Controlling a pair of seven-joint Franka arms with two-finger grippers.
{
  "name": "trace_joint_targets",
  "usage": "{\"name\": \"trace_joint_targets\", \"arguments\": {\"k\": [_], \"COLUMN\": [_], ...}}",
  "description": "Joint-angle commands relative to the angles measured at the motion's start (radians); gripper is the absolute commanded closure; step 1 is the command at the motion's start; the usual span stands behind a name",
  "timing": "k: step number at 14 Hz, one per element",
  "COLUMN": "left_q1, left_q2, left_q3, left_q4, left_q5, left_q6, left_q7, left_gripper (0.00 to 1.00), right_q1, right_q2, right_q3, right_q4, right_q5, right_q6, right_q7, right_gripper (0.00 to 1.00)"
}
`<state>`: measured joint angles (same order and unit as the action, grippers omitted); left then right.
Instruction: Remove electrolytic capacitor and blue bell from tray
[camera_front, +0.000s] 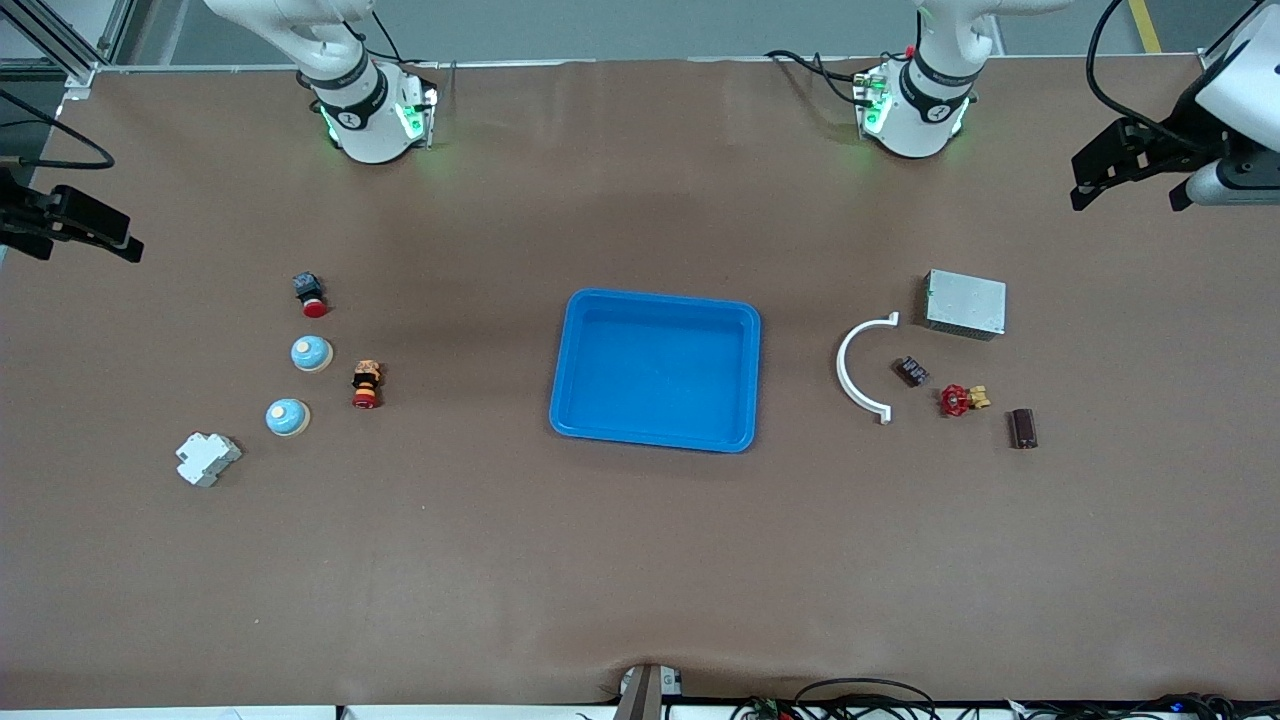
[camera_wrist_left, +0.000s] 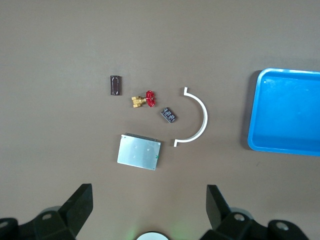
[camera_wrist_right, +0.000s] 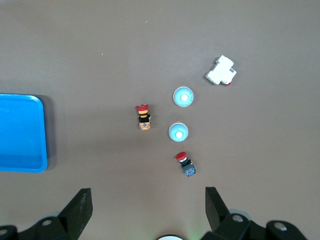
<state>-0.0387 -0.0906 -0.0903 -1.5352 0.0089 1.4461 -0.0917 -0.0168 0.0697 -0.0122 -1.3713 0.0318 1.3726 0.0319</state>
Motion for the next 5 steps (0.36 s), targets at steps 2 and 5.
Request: {"name": "trace_joint_targets", "arguments": {"k": [2, 5], "left_q1": [0.003, 0.005], "left_q2": [0.012, 0.012], "left_q3": [0.000, 0.000], "left_q4": [0.024, 0.024], "left_q5": [-0.007, -0.009], "left_q6": [-0.006, -0.006], "left_q7": [0.021, 0.023], "left_gripper": [0.00, 0.00], "right_q1": [-0.012, -0.011], "right_q2": [-0.019, -0.021], "right_q3": [0.011, 0.011], "right_q4": [-0.008, -0.008], "right_q5": [-0.009, -0.009], "right_q6": [-0.004, -0.003], "right_q7": [0.017, 0.017], "right_gripper": [0.00, 0.00]}}
